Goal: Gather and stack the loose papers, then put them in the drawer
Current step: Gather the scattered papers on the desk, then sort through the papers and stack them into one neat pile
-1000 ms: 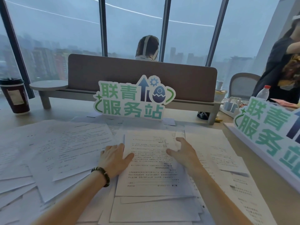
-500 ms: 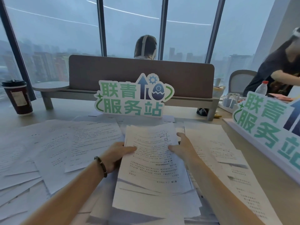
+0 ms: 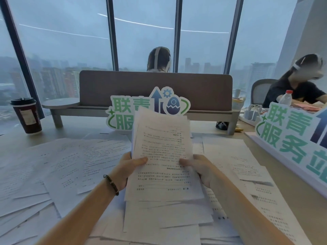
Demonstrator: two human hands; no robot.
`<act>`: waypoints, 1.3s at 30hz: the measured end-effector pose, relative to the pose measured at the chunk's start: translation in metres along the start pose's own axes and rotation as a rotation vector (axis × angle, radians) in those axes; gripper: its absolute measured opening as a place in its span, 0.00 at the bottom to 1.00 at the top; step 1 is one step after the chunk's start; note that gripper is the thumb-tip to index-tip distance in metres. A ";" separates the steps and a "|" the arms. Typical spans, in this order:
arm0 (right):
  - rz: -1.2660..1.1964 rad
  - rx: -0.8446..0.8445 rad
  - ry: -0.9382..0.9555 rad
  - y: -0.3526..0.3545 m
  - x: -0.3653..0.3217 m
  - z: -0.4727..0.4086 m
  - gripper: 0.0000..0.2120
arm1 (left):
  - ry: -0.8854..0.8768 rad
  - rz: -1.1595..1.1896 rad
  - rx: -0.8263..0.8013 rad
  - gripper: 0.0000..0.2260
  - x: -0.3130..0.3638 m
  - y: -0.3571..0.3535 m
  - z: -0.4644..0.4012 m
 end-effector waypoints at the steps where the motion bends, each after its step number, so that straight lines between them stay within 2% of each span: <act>1: 0.055 0.022 0.045 -0.001 0.000 0.000 0.12 | -0.057 -0.066 0.041 0.06 0.002 -0.001 0.001; 5: 0.134 0.136 0.205 0.001 -0.010 0.001 0.13 | -0.222 -0.204 0.107 0.03 0.011 -0.004 0.006; 9: 0.098 0.140 0.283 0.007 -0.019 0.010 0.13 | -0.248 -0.237 0.076 0.04 0.011 -0.003 0.006; 12: 0.004 0.119 0.299 0.013 -0.028 0.017 0.15 | -0.218 -0.148 0.046 0.21 0.006 -0.005 0.001; 14: -0.078 0.082 0.324 0.017 -0.033 0.024 0.15 | -0.181 0.008 0.022 0.29 0.006 -0.004 0.000; 17: -0.130 0.079 0.375 0.019 -0.042 0.033 0.15 | -0.030 0.227 -0.129 0.39 0.008 -0.003 0.002; 18: -0.135 0.097 0.387 0.019 -0.044 0.035 0.15 | 0.000 0.219 -0.187 0.37 0.009 -0.004 0.005; 20: -0.141 0.138 0.417 0.019 -0.049 0.038 0.14 | 0.007 0.180 -0.215 0.27 0.011 -0.011 0.010; 22: -0.152 0.184 0.466 0.020 -0.055 0.041 0.12 | -0.029 0.208 -0.166 0.18 0.016 -0.017 0.012; 26: -0.100 0.282 0.559 0.019 -0.065 0.042 0.08 | -0.176 0.190 -0.029 0.10 0.035 -0.023 0.009; 31: 0.010 0.374 0.588 0.018 -0.072 0.036 0.09 | -0.342 0.127 0.009 0.07 0.056 -0.029 0.012; 35: -0.019 0.402 0.608 0.019 -0.073 0.038 0.11 | -0.345 0.144 -0.023 0.07 0.057 -0.032 0.017; 39: -0.036 0.362 0.638 0.018 -0.071 0.043 0.10 | -0.309 0.188 -0.034 0.07 0.053 -0.030 0.020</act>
Point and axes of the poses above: each hand's wrist, its own z-axis away from the middle knuckle, its own y-axis out of the back of the hand, x = y × z, the point moved 2 cm from there along -z, towards the middle knuckle, and after that the axes turned 11 degrees about z, right-handed, at the moved point
